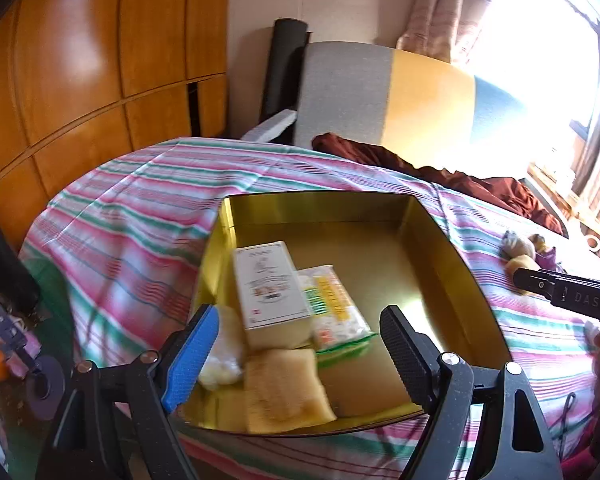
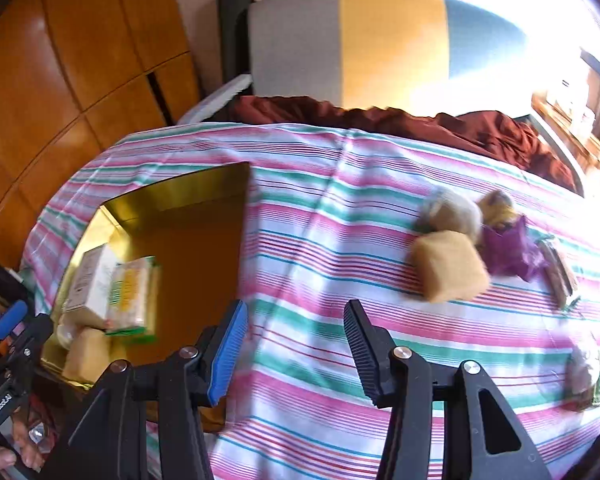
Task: Organize objects
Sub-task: 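Move both tools away from the tray toward the remaining items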
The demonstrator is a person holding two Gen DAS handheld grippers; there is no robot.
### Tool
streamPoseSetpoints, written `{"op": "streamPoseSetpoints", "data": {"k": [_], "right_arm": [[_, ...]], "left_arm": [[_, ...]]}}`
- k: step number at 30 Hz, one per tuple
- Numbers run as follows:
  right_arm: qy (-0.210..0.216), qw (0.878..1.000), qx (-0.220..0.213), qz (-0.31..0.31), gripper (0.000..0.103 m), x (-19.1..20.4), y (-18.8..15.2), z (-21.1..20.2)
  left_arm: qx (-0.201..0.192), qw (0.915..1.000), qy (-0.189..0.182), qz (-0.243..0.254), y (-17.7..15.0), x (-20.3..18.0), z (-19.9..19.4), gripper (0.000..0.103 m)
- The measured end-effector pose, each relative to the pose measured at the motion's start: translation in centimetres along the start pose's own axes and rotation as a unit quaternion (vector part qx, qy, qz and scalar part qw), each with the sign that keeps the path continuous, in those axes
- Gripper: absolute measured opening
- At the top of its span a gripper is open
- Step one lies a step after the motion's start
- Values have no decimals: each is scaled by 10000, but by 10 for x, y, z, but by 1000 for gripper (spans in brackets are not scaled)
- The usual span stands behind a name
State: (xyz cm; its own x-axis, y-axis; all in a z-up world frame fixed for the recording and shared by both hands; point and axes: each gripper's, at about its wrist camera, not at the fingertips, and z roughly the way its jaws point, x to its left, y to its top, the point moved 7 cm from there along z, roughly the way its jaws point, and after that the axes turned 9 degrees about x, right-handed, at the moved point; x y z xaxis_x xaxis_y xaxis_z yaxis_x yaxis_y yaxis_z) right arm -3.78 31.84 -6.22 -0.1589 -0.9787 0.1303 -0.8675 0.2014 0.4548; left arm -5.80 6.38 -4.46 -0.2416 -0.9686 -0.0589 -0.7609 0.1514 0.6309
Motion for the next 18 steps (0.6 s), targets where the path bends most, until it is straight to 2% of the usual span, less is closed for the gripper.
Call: {"op": "streamPoseSetpoints", "data": {"k": [6, 11, 14, 16, 18], "right_arm": [[-278, 9970, 101, 712, 51, -83, -1, -7], [-834, 9876, 84, 1326, 51, -167, -1, -14], [-1094, 9769, -25, 1836, 51, -218, -6, -17], [-1058, 9656, -110, 2373, 51, -248, -15, -18], [-881, 9507, -9, 2972, 51, -270, -25, -17]], "left_arm": [[9, 9985, -313, 443, 5, -46, 3, 83], [-23, 9947, -626, 816, 12, -90, 0, 83], [-26, 9912, -797, 1061, 16, -120, 0, 83], [16, 9881, -982, 1186, 18, -141, 2, 83], [102, 9848, -1109, 1334, 20, -164, 6, 83]]}}
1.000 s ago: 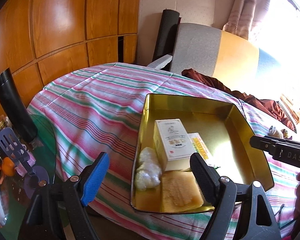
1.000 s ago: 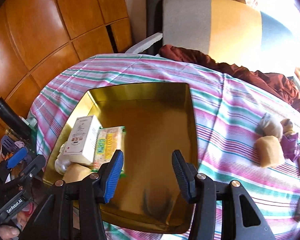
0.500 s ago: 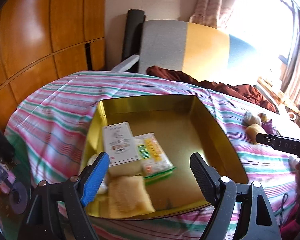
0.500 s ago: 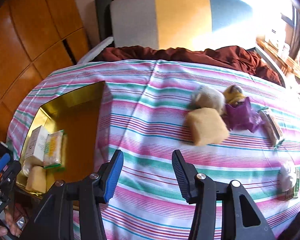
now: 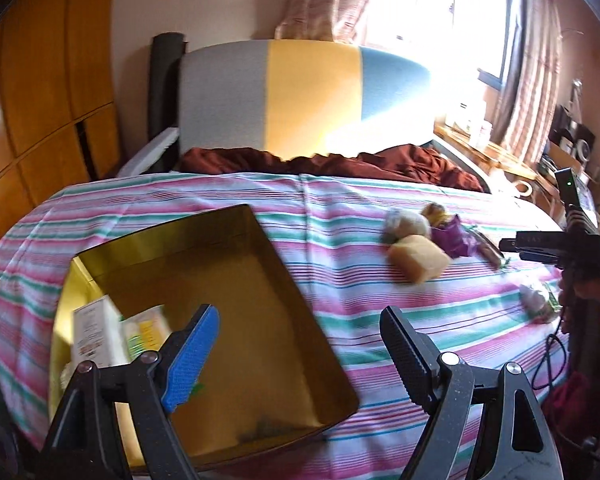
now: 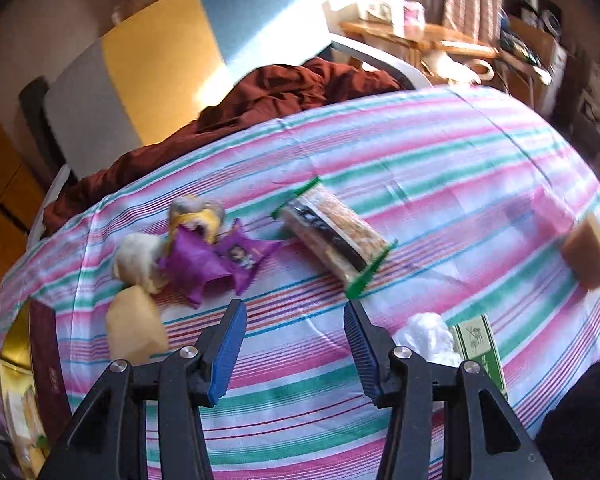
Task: Organize objects
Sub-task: 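Move both tools away from the tray toward the remaining items, then grasp the yellow sponge with the left gripper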
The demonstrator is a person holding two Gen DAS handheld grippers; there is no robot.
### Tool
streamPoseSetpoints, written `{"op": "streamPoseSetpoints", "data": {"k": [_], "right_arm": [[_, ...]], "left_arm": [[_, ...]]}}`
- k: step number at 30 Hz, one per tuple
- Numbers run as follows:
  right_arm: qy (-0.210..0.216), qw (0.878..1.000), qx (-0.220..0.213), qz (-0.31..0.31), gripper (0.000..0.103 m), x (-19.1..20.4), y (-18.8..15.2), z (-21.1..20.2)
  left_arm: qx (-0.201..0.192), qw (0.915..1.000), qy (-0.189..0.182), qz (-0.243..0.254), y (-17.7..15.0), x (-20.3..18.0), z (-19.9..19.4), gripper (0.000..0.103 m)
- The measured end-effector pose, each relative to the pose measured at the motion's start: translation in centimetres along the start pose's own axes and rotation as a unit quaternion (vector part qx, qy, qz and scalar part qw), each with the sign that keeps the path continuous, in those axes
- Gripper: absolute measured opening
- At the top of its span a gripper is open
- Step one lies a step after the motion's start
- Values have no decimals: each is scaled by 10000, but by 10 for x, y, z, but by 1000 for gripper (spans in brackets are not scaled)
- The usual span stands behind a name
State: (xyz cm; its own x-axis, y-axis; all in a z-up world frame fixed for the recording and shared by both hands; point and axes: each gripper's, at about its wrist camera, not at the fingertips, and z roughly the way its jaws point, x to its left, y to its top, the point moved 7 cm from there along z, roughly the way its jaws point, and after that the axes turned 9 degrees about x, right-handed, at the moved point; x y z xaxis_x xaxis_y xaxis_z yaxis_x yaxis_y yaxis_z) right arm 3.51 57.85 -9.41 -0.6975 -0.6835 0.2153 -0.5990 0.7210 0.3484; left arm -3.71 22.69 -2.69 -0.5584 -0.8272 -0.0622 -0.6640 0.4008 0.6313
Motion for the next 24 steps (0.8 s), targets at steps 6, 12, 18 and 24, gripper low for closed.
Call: {"op": "streamPoseSetpoints", "data": {"k": [6, 12, 18, 24], "right_arm": [[380, 9981, 142, 464, 51, -13, 0, 1], [554, 9974, 165, 437, 51, -9, -1, -1], [641, 9969, 197, 419, 51, -7, 1, 2], [684, 9964, 221, 444, 51, -8, 2, 2]], "left_arm": [[297, 9982, -483, 177, 20, -61, 35, 83], [701, 9940, -831, 128, 39, -104, 79, 83], [1244, 9883, -861, -186, 56, -127, 136, 87], [1469, 9856, -673, -493, 78, -141, 180, 98]]}}
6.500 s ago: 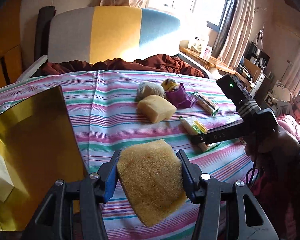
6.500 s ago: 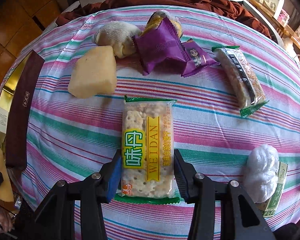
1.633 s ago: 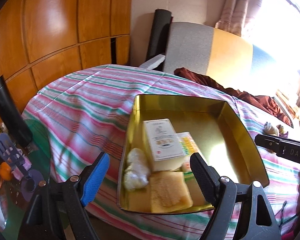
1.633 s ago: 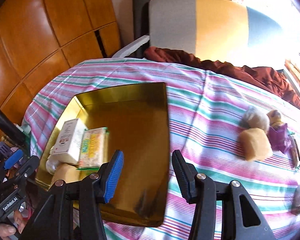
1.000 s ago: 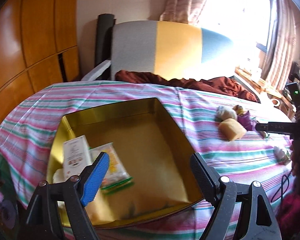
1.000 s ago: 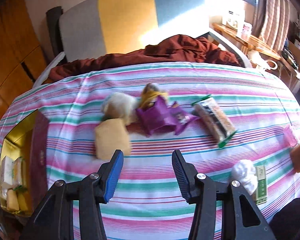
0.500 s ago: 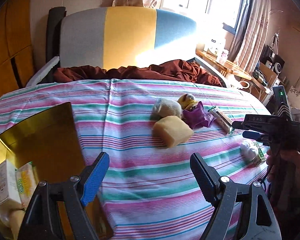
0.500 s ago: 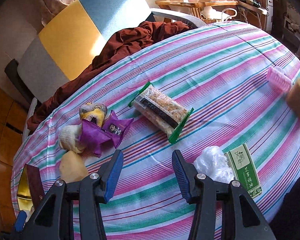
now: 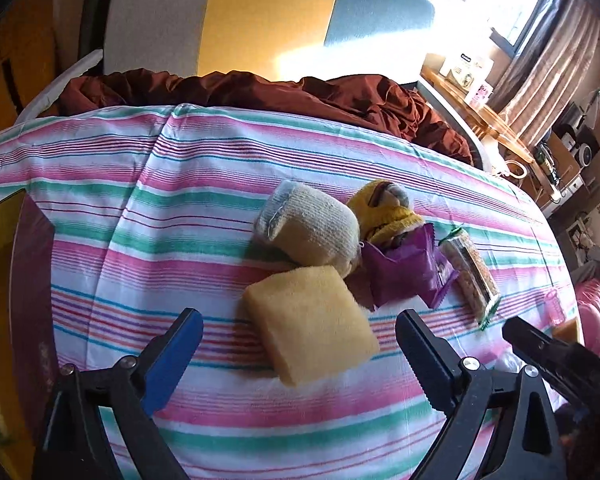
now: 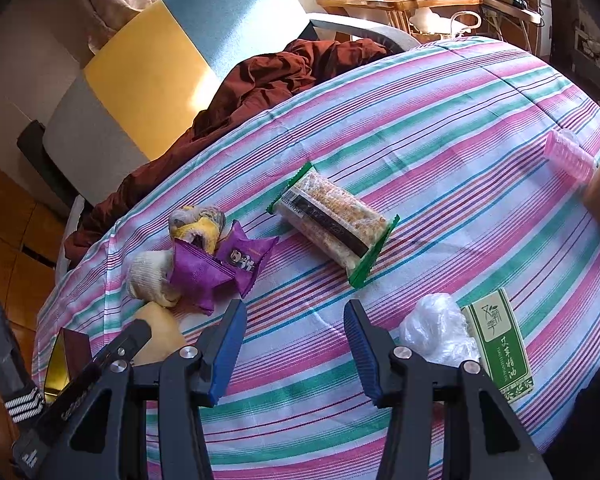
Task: Organize objects
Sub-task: 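Grasp the yellow sponge with the left gripper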
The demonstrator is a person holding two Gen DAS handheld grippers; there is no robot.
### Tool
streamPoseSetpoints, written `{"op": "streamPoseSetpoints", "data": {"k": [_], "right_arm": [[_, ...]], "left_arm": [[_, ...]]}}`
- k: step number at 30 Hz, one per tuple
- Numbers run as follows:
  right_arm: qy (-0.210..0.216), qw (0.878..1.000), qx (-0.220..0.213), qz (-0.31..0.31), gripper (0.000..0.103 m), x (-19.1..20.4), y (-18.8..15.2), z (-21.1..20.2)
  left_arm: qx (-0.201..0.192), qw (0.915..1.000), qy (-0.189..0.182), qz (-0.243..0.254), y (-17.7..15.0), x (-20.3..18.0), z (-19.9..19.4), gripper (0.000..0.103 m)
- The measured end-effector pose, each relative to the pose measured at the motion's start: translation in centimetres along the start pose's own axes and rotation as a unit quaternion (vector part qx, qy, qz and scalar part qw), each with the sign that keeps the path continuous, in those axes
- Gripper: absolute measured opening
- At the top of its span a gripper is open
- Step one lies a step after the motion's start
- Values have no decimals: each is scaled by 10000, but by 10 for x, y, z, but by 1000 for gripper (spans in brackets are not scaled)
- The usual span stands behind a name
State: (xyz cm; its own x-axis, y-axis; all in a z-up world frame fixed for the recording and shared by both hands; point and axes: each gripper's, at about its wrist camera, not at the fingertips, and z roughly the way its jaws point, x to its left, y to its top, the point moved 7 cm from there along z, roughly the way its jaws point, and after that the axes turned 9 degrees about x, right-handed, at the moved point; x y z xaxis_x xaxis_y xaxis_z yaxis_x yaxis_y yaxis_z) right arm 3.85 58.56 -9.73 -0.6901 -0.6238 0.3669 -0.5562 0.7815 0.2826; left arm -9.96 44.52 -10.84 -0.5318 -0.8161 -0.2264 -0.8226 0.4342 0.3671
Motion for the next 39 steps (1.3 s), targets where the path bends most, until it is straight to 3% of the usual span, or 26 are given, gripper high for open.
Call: {"op": "streamPoseSetpoints", "data": {"k": [4, 5, 6, 10, 20, 30, 35, 39], "right_arm": [[26, 10000, 30, 37, 51, -2, 0, 1], [30, 10000, 29, 30, 51, -2, 0, 1], [21, 10000, 20, 17, 51, -1, 0, 1], [14, 10000, 16, -39, 51, 1, 0, 1], [91, 9994, -93, -327, 51, 14, -3, -3], [-62, 9999, -105, 91, 51, -4, 3, 1], [300, 9980, 81, -549, 51, 32, 2, 10], [284, 9932, 43, -1131, 51, 68, 13, 20]], "left_arm": [[105, 9998, 176, -4, 11, -2, 24, 94], [169, 9996, 229, 17, 11, 1, 30, 88], [238, 9995, 200, -19, 8, 6, 36, 75], [-58, 9996, -148, 249, -7, 5, 22, 57], [-417, 9918, -472, 1116, -101, 4, -25, 54], [-723, 9893, -520, 1152, -94, 4, -10, 54], [-811, 9884, -436, 1210, -96, 3, -10, 55], [-829, 9883, -515, 1169, -96, 4, -10, 55]]}}
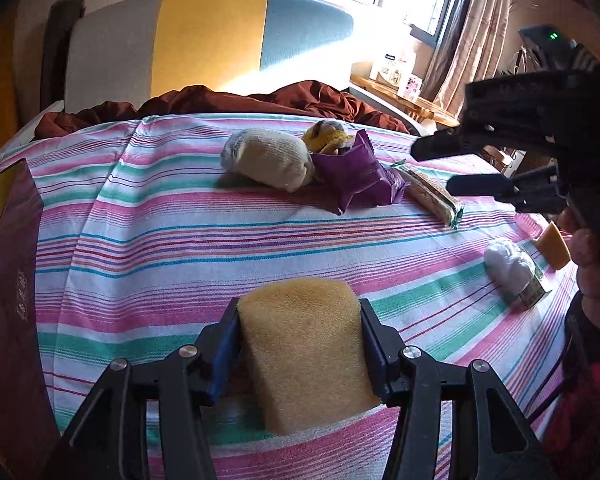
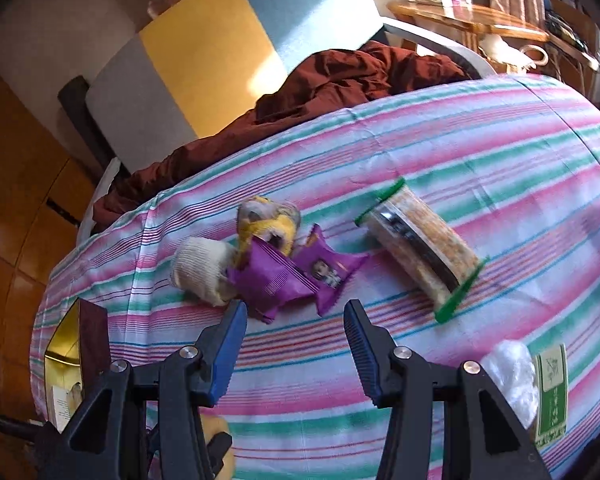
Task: Organize objects
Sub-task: 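Grasp the yellow sponge with the left gripper, then hold the sponge with the left gripper while the right gripper grasps the purple snack packet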
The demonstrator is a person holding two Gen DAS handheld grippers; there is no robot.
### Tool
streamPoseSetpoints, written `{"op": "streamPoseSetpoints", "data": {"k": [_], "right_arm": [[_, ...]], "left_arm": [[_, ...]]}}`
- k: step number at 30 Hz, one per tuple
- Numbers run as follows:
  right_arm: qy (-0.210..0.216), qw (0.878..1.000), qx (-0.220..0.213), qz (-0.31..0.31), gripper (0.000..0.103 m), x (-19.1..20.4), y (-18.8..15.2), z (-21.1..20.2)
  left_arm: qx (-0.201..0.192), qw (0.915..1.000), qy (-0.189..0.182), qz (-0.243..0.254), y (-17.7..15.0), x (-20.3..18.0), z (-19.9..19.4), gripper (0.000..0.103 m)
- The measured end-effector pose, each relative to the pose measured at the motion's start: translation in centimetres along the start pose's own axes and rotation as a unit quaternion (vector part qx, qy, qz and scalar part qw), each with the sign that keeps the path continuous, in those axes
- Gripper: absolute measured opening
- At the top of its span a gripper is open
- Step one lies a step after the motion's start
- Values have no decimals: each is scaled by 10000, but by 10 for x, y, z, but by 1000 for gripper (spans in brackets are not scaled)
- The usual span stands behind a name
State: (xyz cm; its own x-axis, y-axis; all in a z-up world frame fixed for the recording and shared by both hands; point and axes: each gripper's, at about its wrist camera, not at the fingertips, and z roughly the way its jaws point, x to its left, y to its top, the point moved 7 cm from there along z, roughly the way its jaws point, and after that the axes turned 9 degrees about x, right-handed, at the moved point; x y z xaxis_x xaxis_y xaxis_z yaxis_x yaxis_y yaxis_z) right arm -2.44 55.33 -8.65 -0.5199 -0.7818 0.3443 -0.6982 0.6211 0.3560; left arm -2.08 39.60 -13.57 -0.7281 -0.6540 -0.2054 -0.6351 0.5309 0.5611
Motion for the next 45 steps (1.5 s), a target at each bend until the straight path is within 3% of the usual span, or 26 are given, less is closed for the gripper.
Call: {"op": "streamPoseSetpoints", "data": {"k": [7, 9, 11, 13, 15, 20, 25, 29, 36, 38, 42, 43, 45], "right_arm": [[203, 9993, 179, -264, 51, 24, 41, 38], [466, 9967, 583, -334, 53, 30, 39, 52], [954, 9870, 1254, -307, 53, 33, 23, 61], [1203, 9794, 1568, -420, 53, 35, 1, 56], [1053, 9795, 1653, -468, 53, 28, -19, 47], [631, 9866, 1365, -632, 53, 19, -36, 37], [1167, 9779, 1556, -762, 53, 54, -40, 47], [1466, 9746, 1639, -422, 56, 70, -38, 61], [794, 9847, 1505, -375, 57, 65, -23, 81], [589, 9867, 1430, -495, 47, 60, -21, 83], [186, 9864, 1337, -933, 45, 57, -22, 78], [136, 9857, 1354, -997, 38, 56, -24, 76], [-24, 9846, 1382, -1072, 38, 48, -29, 69]], "left_arm": [[-35, 10000, -37, -15, 1, 0, 1, 56], [-43, 10000, -49, -19, 0, 0, 1, 56], [-48, 10000, -69, -28, 0, 0, 1, 56], [-50, 9999, -92, -44, 0, 0, 1, 57], [-56, 9999, -96, -44, 0, 0, 1, 57], [-57, 9999, -109, -52, 1, 0, 0, 57], [-64, 10000, -66, -30, 1, 0, 1, 57], [-73, 9999, -79, -42, -1, 1, -1, 58], [-82, 9997, -187, -113, -1, 4, 0, 58], [-86, 9998, -164, -98, -1, 4, 0, 58], [-89, 9998, -145, -86, -1, 4, 1, 58], [-89, 9998, -133, -77, -1, 4, 1, 58], [-89, 9998, -129, -76, 0, 3, 2, 58]]}}
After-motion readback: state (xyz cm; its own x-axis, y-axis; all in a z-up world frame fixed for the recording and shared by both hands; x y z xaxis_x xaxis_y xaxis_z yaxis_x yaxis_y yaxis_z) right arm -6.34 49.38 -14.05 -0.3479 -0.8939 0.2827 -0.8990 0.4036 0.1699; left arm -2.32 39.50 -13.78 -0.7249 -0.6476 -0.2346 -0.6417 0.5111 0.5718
